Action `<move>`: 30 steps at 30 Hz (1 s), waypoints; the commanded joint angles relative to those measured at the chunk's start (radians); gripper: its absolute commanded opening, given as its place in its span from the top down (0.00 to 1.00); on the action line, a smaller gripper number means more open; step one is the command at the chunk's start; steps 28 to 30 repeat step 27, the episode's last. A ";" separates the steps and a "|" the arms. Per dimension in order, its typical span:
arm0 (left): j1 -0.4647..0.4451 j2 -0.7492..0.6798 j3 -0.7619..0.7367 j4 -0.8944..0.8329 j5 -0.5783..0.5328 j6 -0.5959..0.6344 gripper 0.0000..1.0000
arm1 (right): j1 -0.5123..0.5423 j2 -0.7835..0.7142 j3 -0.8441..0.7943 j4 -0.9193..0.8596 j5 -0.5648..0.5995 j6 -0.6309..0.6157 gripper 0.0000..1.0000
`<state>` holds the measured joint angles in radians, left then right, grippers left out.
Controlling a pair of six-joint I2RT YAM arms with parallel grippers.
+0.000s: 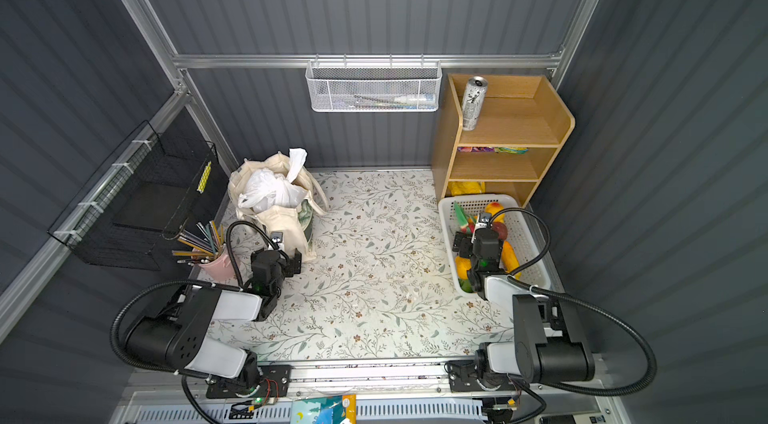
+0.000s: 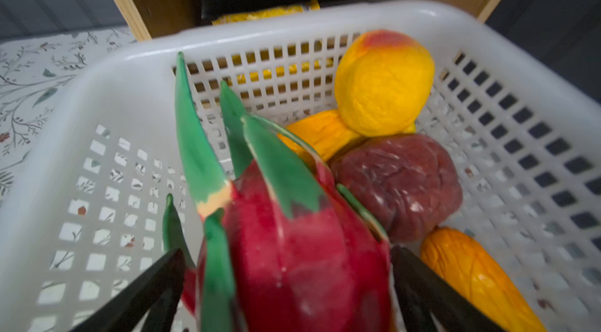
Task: Place the mixed food into the grocery bags and tie them
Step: 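Release the bag and pull the left gripper back toward the robot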
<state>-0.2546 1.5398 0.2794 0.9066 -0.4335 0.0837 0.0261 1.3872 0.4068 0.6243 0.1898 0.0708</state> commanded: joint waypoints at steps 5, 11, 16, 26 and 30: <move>0.057 0.218 0.009 0.442 0.041 0.025 0.00 | -0.043 0.083 -0.114 0.447 -0.062 -0.039 0.01; 0.083 0.178 0.109 0.177 0.105 0.004 0.00 | -0.065 0.061 -0.085 0.333 -0.086 -0.011 0.01; 0.115 0.180 0.144 0.112 0.157 -0.012 0.00 | -0.061 0.071 -0.096 0.375 -0.081 -0.017 0.01; 0.119 0.180 0.153 0.092 0.160 -0.020 0.00 | -0.086 0.069 -0.086 0.354 -0.136 -0.004 0.01; 0.120 0.180 0.153 0.093 0.160 -0.021 0.00 | -0.083 0.068 -0.088 0.357 -0.136 -0.007 0.01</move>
